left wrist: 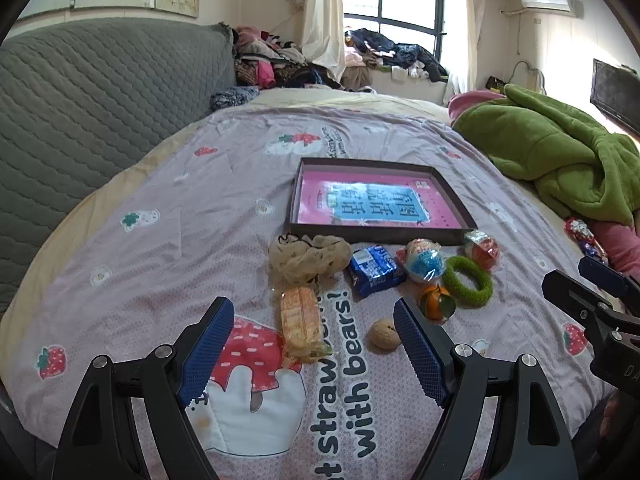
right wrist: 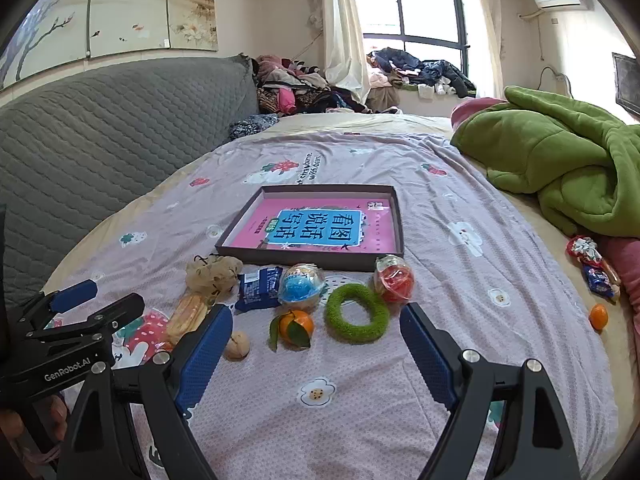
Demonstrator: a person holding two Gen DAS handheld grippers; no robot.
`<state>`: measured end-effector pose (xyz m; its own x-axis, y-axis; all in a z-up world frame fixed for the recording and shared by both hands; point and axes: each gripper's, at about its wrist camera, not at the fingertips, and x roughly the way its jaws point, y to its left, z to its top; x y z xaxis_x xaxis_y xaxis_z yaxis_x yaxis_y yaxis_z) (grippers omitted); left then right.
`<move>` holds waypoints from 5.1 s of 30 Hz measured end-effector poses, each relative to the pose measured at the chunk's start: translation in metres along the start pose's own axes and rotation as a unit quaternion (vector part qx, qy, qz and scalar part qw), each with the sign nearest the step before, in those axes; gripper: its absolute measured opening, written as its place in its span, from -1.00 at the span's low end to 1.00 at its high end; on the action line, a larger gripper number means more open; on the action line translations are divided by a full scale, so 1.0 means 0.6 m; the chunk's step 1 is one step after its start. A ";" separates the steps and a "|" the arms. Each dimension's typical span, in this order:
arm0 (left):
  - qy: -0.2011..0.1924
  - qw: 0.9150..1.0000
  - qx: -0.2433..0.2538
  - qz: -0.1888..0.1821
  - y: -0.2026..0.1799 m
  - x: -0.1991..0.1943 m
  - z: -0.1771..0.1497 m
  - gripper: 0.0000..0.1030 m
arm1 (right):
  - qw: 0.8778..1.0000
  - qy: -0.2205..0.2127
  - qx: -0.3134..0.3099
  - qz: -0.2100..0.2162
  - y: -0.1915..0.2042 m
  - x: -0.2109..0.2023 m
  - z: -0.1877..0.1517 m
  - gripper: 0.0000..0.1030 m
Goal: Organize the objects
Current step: 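Move the left gripper to the biscuit packet while the right gripper approaches the mandarin, then close the left gripper on the biscuit packet while the right gripper grasps the mandarin, then lift and carry the biscuit packet and mandarin over the pink tray with both grippers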
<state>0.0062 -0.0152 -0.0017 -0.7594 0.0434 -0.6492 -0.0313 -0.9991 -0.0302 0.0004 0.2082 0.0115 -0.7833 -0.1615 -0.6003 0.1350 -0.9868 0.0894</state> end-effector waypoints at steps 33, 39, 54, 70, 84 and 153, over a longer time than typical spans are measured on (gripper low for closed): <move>0.054 0.998 -0.006 0.012 0.031 0.075 -0.032 0.61 | 0.998 0.038 -0.055 -0.014 0.042 0.057 -0.034 0.66; 0.067 0.998 -0.003 0.016 0.039 0.095 -0.040 0.61 | 0.997 0.050 -0.064 -0.007 0.053 0.076 -0.045 0.66; 0.092 0.996 -0.002 0.002 0.032 0.140 -0.042 0.61 | 0.995 0.083 -0.045 -0.027 0.041 0.139 -0.048 0.39; 0.110 0.994 -0.010 0.000 0.040 0.189 -0.038 0.61 | 0.992 0.114 -0.035 -0.050 0.065 0.212 -0.052 0.10; 0.120 0.993 -0.018 0.018 0.048 0.225 -0.032 0.61 | 0.992 0.119 -0.010 -0.038 0.046 0.228 -0.051 0.08; 0.045 0.998 0.010 -0.048 -0.005 0.115 -0.014 -0.22 | 0.997 0.057 -0.029 -0.048 0.035 0.122 -0.012 -0.24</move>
<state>-0.0405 -0.0095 -0.0529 -0.6914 0.1385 -0.7091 -0.1149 -0.9900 -0.0814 -0.0498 0.1758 -0.0366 -0.7213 -0.0608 -0.6899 0.1004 -0.9948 -0.0173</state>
